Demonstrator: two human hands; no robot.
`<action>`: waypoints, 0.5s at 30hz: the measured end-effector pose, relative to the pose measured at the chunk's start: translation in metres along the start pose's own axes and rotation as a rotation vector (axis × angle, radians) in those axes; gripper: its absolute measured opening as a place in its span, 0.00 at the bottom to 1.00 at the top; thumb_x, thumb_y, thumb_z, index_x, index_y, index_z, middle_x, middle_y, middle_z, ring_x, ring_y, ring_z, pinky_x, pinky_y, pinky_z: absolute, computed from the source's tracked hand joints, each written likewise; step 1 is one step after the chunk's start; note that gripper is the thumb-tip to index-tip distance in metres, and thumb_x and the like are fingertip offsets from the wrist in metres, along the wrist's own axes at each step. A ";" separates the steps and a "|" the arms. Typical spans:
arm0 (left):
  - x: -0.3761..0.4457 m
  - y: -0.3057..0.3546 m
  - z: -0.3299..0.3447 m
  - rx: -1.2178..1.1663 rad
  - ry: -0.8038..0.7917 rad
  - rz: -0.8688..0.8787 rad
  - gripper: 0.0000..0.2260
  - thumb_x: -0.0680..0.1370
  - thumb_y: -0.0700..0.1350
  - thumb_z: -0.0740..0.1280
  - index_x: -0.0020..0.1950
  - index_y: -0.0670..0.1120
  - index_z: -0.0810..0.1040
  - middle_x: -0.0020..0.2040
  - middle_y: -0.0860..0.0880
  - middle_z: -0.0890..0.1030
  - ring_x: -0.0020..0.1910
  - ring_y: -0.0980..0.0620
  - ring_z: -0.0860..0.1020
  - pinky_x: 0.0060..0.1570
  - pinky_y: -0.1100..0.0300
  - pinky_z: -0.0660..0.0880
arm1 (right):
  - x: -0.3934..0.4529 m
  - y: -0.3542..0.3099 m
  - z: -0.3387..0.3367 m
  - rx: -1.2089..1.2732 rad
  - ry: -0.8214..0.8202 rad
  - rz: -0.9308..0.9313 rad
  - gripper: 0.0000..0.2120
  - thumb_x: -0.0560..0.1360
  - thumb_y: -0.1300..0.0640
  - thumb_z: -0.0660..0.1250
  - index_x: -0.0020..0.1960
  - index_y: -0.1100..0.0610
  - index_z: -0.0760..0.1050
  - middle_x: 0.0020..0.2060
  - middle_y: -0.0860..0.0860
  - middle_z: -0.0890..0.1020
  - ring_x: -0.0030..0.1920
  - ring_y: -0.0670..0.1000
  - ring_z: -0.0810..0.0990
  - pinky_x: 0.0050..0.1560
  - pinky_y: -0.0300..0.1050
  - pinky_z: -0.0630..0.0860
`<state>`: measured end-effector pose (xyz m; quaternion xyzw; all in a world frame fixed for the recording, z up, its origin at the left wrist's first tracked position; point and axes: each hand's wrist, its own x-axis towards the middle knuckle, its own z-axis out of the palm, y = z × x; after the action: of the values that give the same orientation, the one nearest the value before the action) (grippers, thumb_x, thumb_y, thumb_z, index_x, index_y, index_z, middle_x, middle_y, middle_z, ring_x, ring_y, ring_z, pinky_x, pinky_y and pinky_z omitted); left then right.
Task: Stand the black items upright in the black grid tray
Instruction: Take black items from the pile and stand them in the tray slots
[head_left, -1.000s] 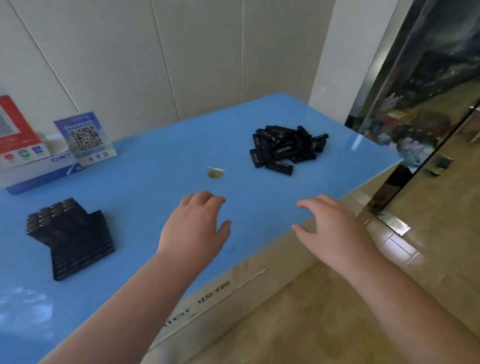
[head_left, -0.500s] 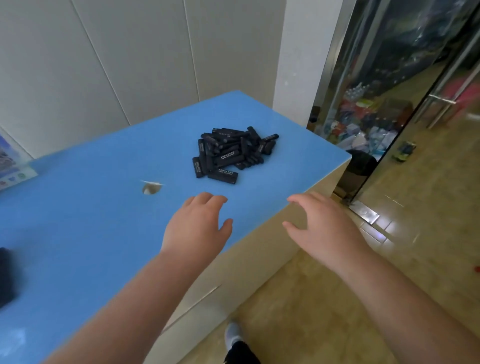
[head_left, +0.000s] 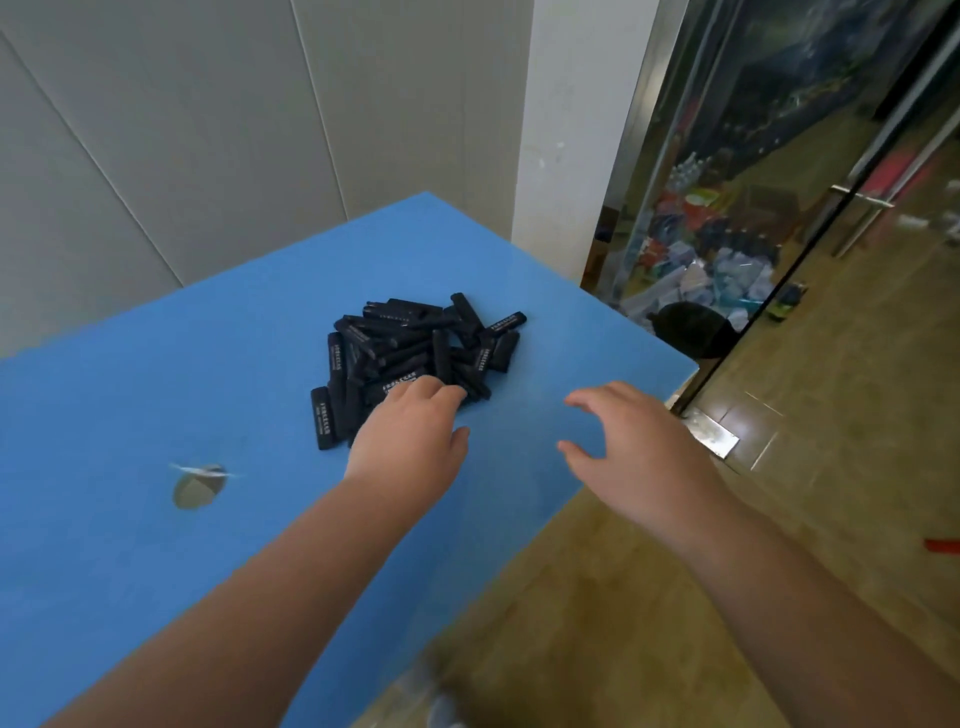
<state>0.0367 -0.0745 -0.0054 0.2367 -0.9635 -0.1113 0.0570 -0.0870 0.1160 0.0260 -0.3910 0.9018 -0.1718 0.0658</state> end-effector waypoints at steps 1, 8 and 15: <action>0.008 0.001 0.001 -0.005 -0.001 -0.001 0.19 0.81 0.52 0.62 0.71 0.49 0.70 0.64 0.51 0.74 0.64 0.48 0.70 0.63 0.54 0.71 | 0.007 0.001 0.000 0.002 -0.005 -0.005 0.22 0.78 0.45 0.67 0.71 0.47 0.71 0.64 0.44 0.75 0.66 0.47 0.72 0.63 0.43 0.71; 0.060 0.020 0.009 0.086 0.013 -0.107 0.14 0.79 0.56 0.60 0.54 0.48 0.76 0.49 0.50 0.76 0.51 0.47 0.74 0.51 0.52 0.75 | 0.059 0.020 0.006 0.026 -0.042 -0.072 0.22 0.78 0.45 0.67 0.71 0.47 0.71 0.64 0.43 0.75 0.66 0.47 0.72 0.63 0.43 0.72; 0.096 0.037 0.020 0.148 -0.049 -0.224 0.09 0.80 0.53 0.61 0.49 0.48 0.71 0.49 0.48 0.76 0.51 0.45 0.75 0.46 0.52 0.72 | 0.097 0.039 0.014 0.040 -0.114 -0.186 0.21 0.78 0.44 0.67 0.70 0.46 0.71 0.62 0.42 0.74 0.65 0.47 0.73 0.61 0.44 0.74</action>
<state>-0.0669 -0.0841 -0.0100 0.3436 -0.9377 -0.0515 0.0032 -0.1770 0.0667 0.0003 -0.4807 0.8529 -0.1724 0.1085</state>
